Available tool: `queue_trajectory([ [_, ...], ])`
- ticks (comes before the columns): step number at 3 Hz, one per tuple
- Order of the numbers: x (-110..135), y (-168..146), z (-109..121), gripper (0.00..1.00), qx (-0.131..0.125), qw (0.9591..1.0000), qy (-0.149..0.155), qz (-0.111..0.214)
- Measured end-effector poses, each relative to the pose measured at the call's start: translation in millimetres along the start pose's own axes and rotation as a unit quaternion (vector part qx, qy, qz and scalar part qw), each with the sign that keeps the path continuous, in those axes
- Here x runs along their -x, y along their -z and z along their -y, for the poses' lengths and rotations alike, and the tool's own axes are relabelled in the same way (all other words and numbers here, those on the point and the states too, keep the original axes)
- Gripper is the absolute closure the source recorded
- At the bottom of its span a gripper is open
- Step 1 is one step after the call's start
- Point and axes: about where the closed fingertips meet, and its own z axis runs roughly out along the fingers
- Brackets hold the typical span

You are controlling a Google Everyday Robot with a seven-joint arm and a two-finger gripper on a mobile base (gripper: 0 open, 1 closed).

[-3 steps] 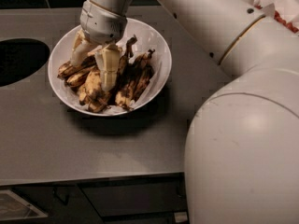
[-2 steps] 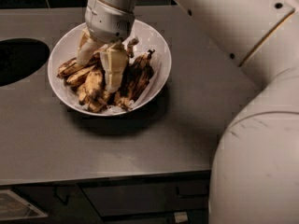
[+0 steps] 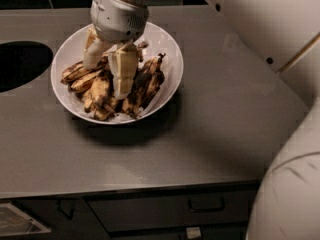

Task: Pick banana from white bowl

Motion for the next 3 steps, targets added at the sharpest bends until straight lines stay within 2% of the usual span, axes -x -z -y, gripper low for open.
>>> queue_trajectory([
  [1, 1.4, 4.0, 19.2, 0.24, -0.008, 0.9999, 0.005, -0.005],
  [2, 0.2, 5.1, 32.1, 0.25, -0.013, 0.9998, 0.011, -0.004],
  [3, -2.5, 3.6, 33.8, 0.27, -0.011, 0.9999, 0.012, -0.003],
])
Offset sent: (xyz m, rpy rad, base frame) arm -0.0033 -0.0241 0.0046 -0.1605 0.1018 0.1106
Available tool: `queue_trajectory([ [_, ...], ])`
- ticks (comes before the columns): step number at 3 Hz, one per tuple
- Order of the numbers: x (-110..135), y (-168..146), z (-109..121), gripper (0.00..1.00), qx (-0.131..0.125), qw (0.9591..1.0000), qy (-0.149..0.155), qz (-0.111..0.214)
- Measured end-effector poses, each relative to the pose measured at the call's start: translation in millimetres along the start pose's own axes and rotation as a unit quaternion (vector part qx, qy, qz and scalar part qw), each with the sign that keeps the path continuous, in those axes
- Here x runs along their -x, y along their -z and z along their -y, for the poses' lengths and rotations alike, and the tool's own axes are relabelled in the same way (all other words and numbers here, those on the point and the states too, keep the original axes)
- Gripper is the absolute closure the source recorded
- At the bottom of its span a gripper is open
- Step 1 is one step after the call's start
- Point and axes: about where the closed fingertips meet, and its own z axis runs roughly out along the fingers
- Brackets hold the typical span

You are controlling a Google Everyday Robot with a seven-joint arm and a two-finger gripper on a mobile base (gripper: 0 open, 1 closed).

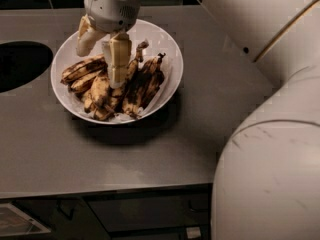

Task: Pick banana from white bowl

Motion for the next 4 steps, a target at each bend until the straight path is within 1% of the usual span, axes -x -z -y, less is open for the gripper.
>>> queue_trajectory([
  [1, -1.9, -1.7, -4.3, 0.40, 0.005, 1.0000, -0.003, 0.001],
  [2, -3.5, -3.9, -6.3, 0.38, 0.009, 1.0000, -0.003, 0.002],
  [4, -8.2, -13.4, -6.0, 0.39, 0.021, 0.9997, 0.000, 0.010],
])
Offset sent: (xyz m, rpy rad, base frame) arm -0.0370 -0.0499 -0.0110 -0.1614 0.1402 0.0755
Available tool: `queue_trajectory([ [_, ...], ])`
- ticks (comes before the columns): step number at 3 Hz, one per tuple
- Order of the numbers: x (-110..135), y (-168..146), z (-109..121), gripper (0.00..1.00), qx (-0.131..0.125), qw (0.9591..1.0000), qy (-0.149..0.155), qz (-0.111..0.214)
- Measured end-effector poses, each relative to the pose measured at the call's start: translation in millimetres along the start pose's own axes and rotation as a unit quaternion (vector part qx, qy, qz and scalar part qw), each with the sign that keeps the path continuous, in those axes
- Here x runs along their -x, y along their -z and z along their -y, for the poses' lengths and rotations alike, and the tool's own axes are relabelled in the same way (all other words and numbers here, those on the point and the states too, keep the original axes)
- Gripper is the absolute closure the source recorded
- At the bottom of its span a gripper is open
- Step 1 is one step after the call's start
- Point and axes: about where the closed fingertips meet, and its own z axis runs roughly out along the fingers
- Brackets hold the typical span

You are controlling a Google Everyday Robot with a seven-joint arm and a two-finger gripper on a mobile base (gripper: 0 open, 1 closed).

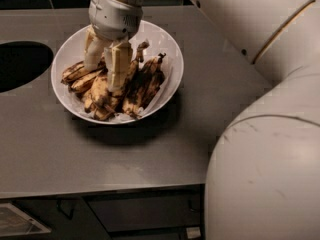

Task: Pick banana from white bowl

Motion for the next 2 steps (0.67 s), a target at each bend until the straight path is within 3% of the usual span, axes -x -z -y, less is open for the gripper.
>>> queue_trajectory([
  [2, -9.8, -8.0, -3.7, 0.38, 0.011, 0.9999, -0.002, 0.009],
])
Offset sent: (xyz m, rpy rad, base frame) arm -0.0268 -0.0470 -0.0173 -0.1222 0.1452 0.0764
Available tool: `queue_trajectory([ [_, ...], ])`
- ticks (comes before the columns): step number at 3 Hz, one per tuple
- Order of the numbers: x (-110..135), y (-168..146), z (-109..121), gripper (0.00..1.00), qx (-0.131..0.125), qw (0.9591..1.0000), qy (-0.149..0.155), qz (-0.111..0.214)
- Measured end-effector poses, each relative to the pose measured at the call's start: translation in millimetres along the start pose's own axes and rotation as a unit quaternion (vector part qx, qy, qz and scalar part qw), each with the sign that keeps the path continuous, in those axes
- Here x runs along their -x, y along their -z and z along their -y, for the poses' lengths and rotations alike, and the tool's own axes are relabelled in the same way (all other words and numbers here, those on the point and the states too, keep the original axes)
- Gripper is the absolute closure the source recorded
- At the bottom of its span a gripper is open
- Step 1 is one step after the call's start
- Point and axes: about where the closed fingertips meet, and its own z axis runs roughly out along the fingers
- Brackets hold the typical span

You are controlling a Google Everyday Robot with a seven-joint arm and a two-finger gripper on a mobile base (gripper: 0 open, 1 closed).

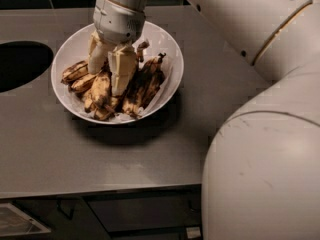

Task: Pick banana from white bowl

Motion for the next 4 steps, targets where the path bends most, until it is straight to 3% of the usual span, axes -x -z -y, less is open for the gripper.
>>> queue_trajectory([
  [1, -2.8, -2.3, -4.3, 0.53, 0.005, 1.0000, -0.002, 0.000],
  [3, -4.2, -1.7, -8.3, 0.97, 0.005, 1.0000, -0.004, -0.004],
  [4, -1.9, -0.1, 2.5, 1.00, -0.021, 0.9998, -0.004, -0.006],
])
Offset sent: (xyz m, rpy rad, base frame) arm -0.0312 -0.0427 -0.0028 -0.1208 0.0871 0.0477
